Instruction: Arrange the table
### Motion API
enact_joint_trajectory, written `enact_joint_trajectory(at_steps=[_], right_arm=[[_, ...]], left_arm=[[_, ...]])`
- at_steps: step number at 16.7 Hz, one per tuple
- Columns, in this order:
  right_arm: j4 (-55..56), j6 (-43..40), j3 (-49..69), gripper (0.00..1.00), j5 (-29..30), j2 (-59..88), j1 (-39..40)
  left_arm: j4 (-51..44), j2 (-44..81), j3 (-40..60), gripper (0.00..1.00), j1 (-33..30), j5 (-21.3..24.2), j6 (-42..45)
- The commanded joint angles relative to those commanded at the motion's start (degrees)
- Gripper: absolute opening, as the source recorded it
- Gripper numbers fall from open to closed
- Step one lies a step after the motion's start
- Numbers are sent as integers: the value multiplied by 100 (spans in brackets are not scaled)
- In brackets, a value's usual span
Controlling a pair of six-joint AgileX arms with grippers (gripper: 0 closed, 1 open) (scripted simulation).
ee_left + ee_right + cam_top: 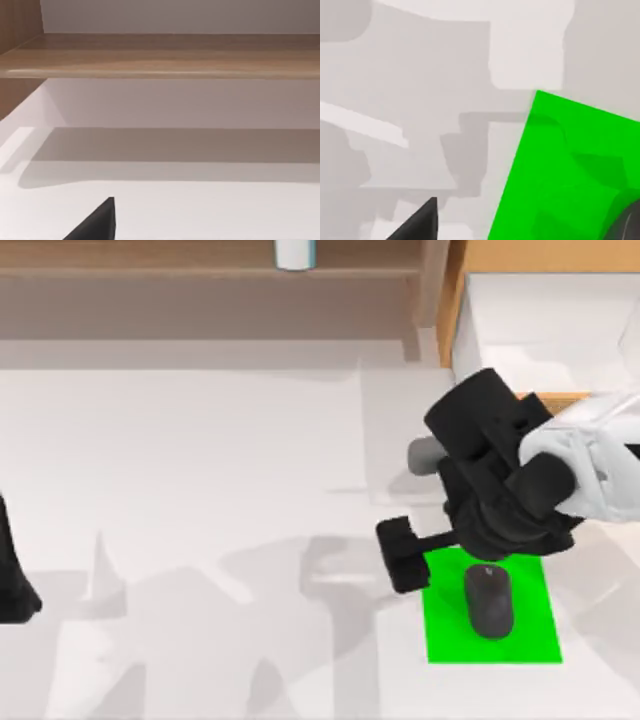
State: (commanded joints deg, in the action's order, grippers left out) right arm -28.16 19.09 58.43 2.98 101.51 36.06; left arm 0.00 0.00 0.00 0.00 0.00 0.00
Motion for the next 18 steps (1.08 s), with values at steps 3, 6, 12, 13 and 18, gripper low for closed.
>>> enact_joint_trajectory(at_steps=[3,6,12,13,18], right_arm=[[1466,-1244,-516,100,6,-71,110],[3238,-2760,-1195,100,60,-118,164],[7172,-6119,-2802,100,368,4,114],[7820,-6661,-3067,100,450,67,75],[10682,-9039,-4125,100,1016,517,-432]], left_arm=[[0,0,0,100,0,0,0],[0,0,0,100,0,0,0],[0,0,0,100,0,0,0],[0,0,0,100,0,0,0],[0,0,0,100,0,0,0]])
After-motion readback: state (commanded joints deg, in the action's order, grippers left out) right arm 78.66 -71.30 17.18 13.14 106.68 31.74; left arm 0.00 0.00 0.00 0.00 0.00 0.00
